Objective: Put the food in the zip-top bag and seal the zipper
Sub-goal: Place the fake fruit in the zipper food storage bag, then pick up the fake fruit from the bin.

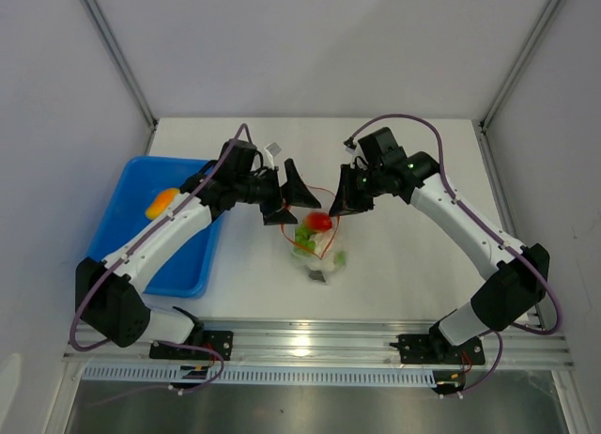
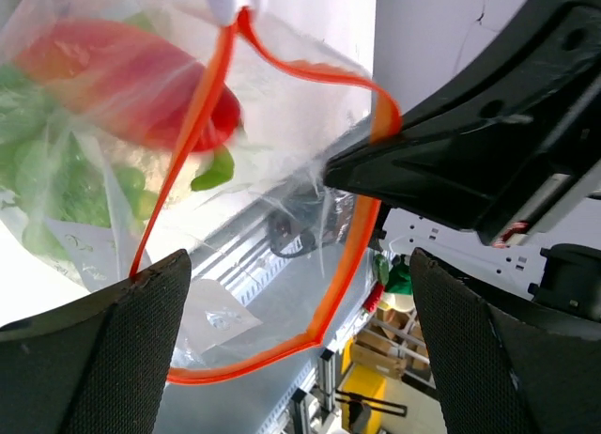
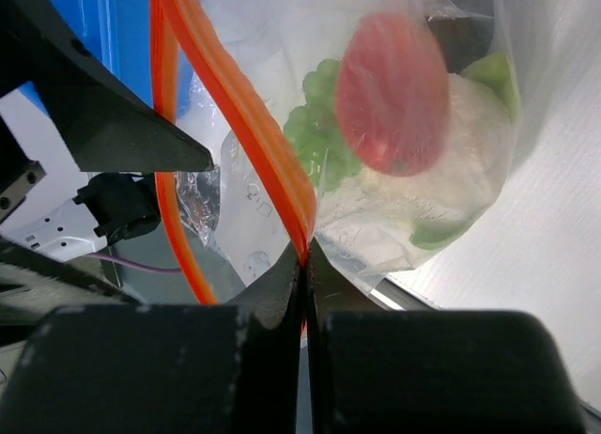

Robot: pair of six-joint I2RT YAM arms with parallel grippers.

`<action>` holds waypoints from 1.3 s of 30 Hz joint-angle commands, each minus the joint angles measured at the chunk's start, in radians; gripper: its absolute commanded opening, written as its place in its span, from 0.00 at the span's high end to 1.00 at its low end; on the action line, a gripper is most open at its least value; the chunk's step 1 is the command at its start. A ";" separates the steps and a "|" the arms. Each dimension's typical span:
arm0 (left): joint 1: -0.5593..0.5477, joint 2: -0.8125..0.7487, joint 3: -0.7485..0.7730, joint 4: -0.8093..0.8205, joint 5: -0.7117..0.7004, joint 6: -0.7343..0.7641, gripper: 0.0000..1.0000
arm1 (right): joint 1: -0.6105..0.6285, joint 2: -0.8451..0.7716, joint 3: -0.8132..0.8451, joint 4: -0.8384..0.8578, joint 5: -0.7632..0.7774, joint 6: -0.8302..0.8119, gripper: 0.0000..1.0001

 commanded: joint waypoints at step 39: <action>0.725 -0.076 -0.271 0.259 -0.701 -0.369 0.01 | -0.039 0.117 0.033 -0.064 -0.086 -0.107 1.00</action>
